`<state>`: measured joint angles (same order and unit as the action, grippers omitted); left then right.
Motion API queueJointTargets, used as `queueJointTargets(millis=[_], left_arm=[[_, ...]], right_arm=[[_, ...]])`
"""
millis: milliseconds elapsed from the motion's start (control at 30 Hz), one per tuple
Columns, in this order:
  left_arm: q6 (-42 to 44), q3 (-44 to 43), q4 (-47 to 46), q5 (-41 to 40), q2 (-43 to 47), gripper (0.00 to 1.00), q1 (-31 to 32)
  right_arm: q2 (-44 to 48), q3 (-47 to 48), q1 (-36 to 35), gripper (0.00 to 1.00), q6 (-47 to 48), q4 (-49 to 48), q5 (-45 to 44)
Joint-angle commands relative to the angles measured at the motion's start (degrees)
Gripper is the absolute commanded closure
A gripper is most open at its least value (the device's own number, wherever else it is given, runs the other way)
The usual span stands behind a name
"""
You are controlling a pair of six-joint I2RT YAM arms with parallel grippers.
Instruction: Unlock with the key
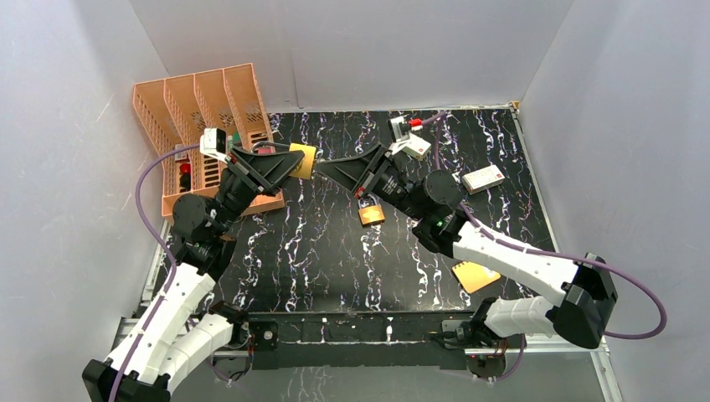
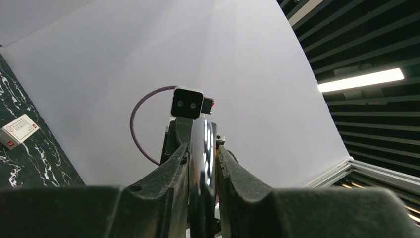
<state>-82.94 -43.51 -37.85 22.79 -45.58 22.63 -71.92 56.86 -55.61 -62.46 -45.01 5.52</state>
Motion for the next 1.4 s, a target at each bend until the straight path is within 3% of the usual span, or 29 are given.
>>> queueJointTargets(millis=[0, 133, 367, 467, 533, 633, 833, 1200, 1367], left_arm=[[2.4, -0.5, -2.5, 4.5, 2.2, 1.00, 2.2], [2.2, 0.6, -2.8, 3.3, 3.1, 1.00, 2.2], [1.9, 0.9, -2.9, 2.4, 4.0, 1.00, 2.2], [1.8, 1.1, -2.8, 2.3, 4.4, 1.00, 2.2], [2.0, 1.3, -2.4, 2.6, 4.7, 1.00, 2.2], [3.0, 1.0, -1.2, 4.3, 4.9, 1.00, 2.2], [4.4, -0.5, -1.3, 10.1, 4.0, 1.00, 2.2], [5.2, -1.9, -1.2, 13.4, 4.2, 1.00, 2.2], [5.7, -2.6, -1.4, 14.9, 3.4, 1.00, 2.2]], right_arm=[[1.8, 2.7, -1.3, 0.78, 3.9, 6.6, 5.1], [4.6, 3.3, -1.3, 0.56, 6.2, 12.9, 6.9], [12.2, 2.2, -1.3, 0.37, 10.7, 24.4, 5.7], [15.4, 3.1, -1.3, 0.22, 13.8, 30.3, 5.9], [17.5, 4.2, -1.3, 0.19, 16.2, 34.6, 6.2], [19.0, 6.5, -1.3, 0.23, 18.8, 38.9, 6.4], [14.4, 14.5, -1.2, 0.46, 23.0, 47.3, 7.6], [10.4, 17.2, -0.9, 0.49, 23.6, 50.1, 11.0], [10.1, 16.0, -0.9, 0.58, 22.2, 47.3, 11.4]])
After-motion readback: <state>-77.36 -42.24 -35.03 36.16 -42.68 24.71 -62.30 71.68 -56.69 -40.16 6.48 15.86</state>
